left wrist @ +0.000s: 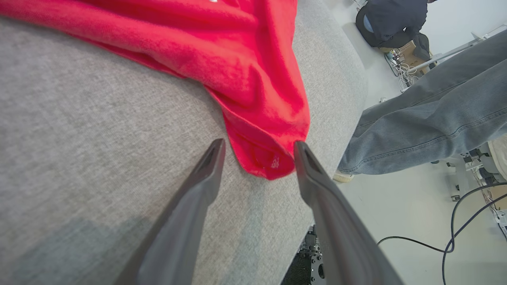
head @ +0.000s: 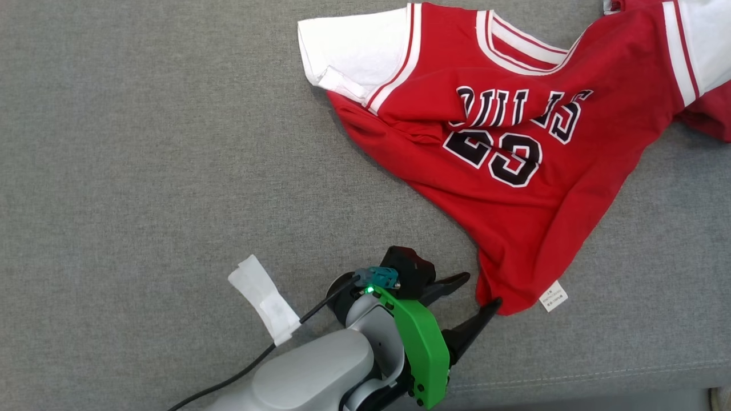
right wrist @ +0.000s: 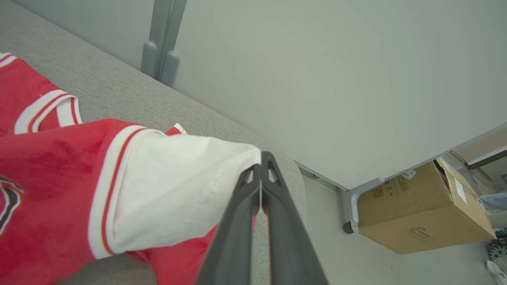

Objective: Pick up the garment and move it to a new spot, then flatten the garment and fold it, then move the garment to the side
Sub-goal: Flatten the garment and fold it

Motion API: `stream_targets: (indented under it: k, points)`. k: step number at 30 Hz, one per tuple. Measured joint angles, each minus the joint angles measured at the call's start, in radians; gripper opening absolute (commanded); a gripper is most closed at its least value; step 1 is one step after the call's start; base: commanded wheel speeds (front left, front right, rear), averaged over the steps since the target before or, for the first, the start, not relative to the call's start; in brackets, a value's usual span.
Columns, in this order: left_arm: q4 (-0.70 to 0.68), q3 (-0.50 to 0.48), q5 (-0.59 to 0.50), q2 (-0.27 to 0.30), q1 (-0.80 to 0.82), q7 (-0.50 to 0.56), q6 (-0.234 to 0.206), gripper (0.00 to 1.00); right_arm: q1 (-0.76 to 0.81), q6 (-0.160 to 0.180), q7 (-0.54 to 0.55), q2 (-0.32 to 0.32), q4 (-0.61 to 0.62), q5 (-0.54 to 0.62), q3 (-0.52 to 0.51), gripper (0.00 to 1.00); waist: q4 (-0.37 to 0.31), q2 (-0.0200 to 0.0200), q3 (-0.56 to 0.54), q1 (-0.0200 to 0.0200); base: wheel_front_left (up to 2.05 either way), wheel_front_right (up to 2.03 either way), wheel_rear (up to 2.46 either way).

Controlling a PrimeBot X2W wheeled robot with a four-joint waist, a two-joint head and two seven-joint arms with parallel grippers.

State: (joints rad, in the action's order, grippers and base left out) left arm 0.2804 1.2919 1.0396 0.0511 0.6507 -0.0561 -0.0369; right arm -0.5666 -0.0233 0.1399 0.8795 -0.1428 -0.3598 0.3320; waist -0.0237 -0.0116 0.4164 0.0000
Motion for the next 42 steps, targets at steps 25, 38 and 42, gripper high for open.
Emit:
stream_targets:
  k: [25, 38, 42]
  points:
    - [-0.030, 0.006, -0.060, 0.000, -0.031, 0.055, 0.043, 0.00, -0.020, -0.003, -0.007, -0.012, -0.029, 0.002, 0.022, 0.00, -0.002, 0.0000, -0.013, 0.0000, 0.00, 0.00, 0.00]
    - [-0.079, -0.196, 0.105, -0.001, -0.041, -0.036, 0.047, 0.00, -0.019, -0.001, -0.056, -0.030, -0.020, -0.012, 0.001, 0.00, 0.045, 0.0000, -0.037, 0.0000, 0.00, 0.00, 0.00]
    - [-0.146, -0.320, 0.146, 0.036, -0.012, -0.086, 0.047, 0.00, -0.020, 0.000, -0.095, -0.063, 0.027, -0.024, -0.011, 0.00, 0.068, 0.0000, -0.062, 0.0000, 0.00, 0.00, 0.00]
